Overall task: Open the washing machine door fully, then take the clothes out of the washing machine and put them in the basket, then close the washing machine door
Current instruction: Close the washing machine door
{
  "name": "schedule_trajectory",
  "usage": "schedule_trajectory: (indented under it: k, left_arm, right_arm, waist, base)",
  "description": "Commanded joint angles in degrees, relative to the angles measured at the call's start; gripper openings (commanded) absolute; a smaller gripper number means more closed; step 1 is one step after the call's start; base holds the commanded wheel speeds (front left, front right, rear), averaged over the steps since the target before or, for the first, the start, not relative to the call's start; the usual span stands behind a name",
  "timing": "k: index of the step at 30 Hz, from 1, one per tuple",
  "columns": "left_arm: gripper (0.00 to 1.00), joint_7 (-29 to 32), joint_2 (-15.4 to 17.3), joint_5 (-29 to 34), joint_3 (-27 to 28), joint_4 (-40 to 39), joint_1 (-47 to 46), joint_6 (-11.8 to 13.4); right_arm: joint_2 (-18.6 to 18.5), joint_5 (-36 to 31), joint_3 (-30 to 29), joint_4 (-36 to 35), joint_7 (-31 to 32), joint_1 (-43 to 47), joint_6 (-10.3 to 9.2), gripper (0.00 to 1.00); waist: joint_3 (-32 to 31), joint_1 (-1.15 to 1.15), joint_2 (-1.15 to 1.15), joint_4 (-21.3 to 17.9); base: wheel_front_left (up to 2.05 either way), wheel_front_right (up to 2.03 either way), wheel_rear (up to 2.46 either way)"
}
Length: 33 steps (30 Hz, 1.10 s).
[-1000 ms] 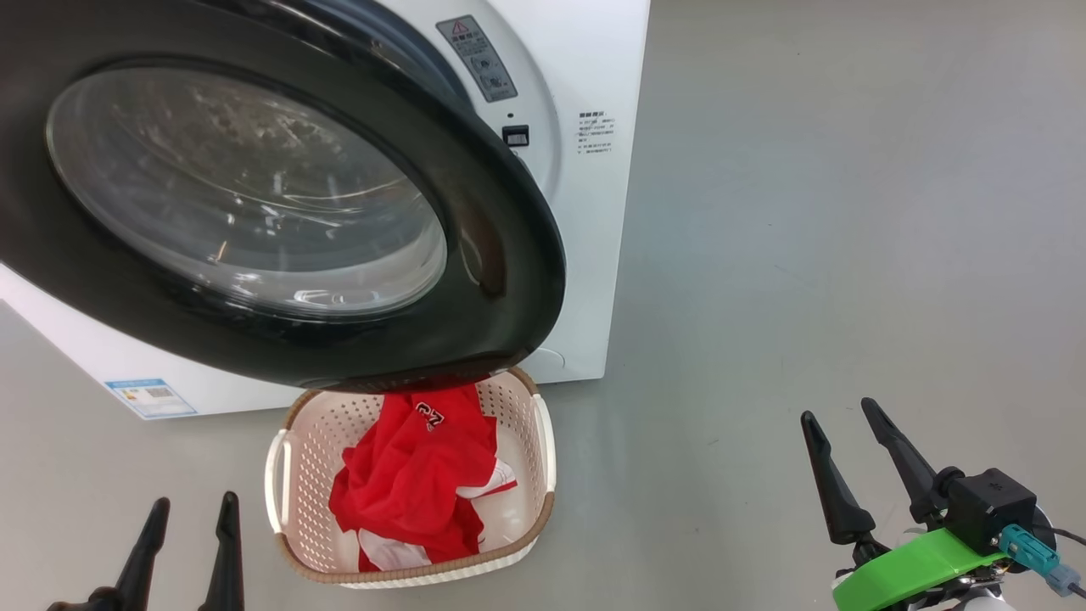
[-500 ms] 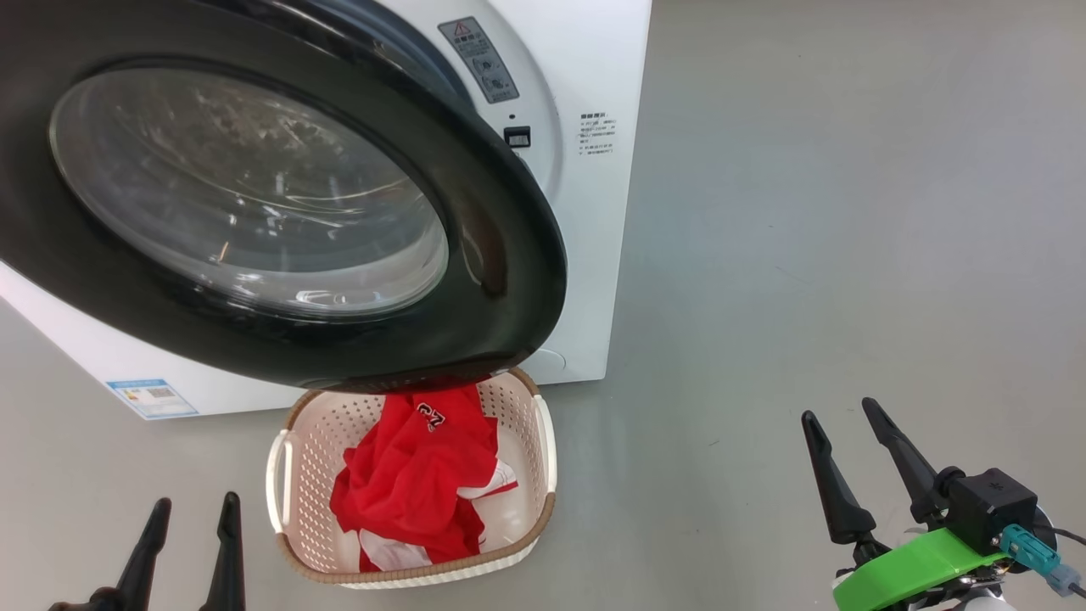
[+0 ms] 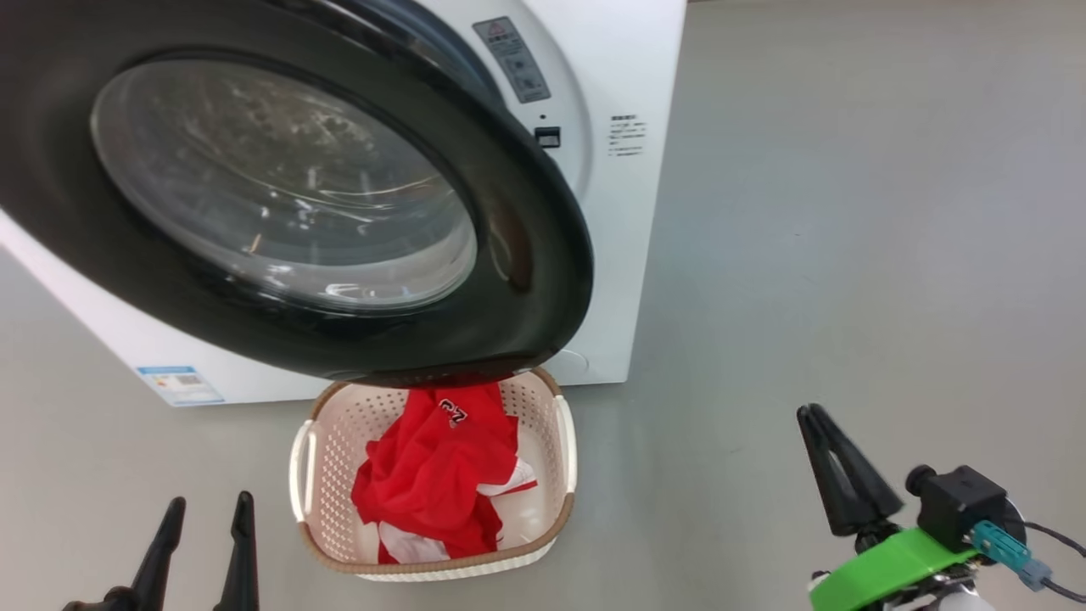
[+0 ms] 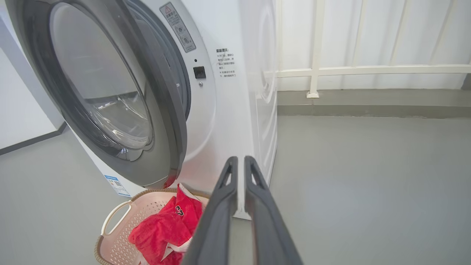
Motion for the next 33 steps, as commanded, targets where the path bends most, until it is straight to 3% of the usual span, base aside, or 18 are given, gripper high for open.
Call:
schedule_trajectory:
  k: [1, 17, 33]
  left_arm:
    - [1.0, -0.7, 0.54, 0.48, 1.83, -1.61, -1.21, -0.18]
    - [1.0, -0.7, -2.19, 0.5, -1.56, -2.51, -3.87, -0.18]
    - [1.0, -0.7, -2.73, -0.19, -3.91, -3.22, -6.73, -0.18]
  right_arm:
    - [-0.16, 0.6, 1.94, -1.18, -0.27, -2.37, 0.09, 0.0]
    - [0.9, 1.57, 7.41, 3.41, -0.27, -12.85, 0.09, 0.0]
    - [1.54, 1.73, 8.23, 9.47, -0.27, -22.01, 0.09, 0.0]
  waist:
    - [-0.01, 0.0, 0.0, 1.17]
    - [2.62, 0.0, 0.0, 11.56]
    - [6.38, 0.0, 0.0, 15.74]
  base:
    - [0.0, 0.0, 0.0]
    - [0.0, 0.0, 0.0]
    - [0.0, 0.0, 0.0]
